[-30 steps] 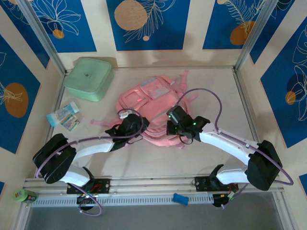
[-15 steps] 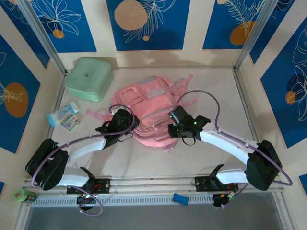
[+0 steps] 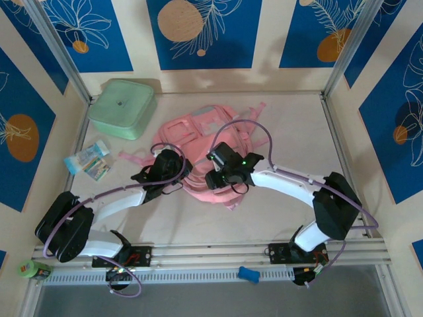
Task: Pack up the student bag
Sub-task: Zip the student bag at the center of the table.
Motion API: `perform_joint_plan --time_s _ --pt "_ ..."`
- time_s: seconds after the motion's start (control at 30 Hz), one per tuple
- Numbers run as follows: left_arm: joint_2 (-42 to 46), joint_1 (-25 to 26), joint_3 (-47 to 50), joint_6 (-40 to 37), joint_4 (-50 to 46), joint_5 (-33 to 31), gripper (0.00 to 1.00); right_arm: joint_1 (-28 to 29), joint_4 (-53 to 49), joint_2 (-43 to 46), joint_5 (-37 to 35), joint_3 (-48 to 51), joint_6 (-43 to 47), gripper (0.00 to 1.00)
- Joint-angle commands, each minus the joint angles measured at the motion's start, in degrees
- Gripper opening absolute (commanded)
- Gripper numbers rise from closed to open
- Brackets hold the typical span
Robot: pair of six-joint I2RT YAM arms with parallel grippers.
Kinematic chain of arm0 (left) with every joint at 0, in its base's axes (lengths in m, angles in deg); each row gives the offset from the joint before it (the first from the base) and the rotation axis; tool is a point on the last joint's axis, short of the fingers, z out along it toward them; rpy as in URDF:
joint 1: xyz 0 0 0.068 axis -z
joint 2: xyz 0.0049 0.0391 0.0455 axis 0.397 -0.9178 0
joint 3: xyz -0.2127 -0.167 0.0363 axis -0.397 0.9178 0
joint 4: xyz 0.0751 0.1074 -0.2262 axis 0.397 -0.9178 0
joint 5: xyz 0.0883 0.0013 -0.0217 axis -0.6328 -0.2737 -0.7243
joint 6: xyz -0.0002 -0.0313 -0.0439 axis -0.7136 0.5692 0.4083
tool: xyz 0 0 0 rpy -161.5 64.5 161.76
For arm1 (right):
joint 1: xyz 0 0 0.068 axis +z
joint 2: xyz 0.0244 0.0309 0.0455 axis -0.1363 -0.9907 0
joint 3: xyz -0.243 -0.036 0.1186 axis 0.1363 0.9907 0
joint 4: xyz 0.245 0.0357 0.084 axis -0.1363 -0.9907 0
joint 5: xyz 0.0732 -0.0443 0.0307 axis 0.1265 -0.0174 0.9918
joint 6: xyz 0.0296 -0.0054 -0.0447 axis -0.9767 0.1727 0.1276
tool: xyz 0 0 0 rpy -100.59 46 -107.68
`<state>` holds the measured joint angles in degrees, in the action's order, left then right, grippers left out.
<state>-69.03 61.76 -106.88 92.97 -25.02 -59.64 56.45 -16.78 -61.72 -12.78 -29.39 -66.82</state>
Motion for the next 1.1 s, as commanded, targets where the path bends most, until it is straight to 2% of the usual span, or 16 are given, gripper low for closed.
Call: perform_joint_plan --time_s 0.0,0.13,0.37,0.53,0.77,0.97,1.07 --pt "0.42 -0.73 -2.3 -1.51 0.85 -0.1 0.0 -0.21 0.84 -1.63 0.26 -2.41 1.93 0.47" --pt "0.23 -0.75 -2.39 -1.41 1.18 -0.02 0.0 -0.1 1.56 -4.1 -0.6 -3.37 1.98 0.41" --pt "0.47 -1.31 -2.94 -1.87 0.72 0.55 0.0 0.49 -0.01 -3.42 -3.29 -3.3 2.86 0.13" --pt "1.29 -3.14 -3.7 -3.53 -0.55 2.55 0.0 -0.08 -3.19 -0.01 -9.17 -0.44 1.47 0.02" --pt "2.27 -7.1 -5.22 -6.54 -3.34 6.2 0.0 -4.61 -5.77 6.46 -12.24 5.44 -0.76 0.0" --pt "1.83 -12.1 -6.77 -9.11 -4.84 10.37 0.0 -11.03 -8.64 10.52 -12.85 7.04 -3.56 0.0" --pt "0.79 -14.08 -8.32 -10.19 -4.55 13.32 0.0 -8.54 -8.73 12.29 -12.94 7.17 -2.05 0.0"
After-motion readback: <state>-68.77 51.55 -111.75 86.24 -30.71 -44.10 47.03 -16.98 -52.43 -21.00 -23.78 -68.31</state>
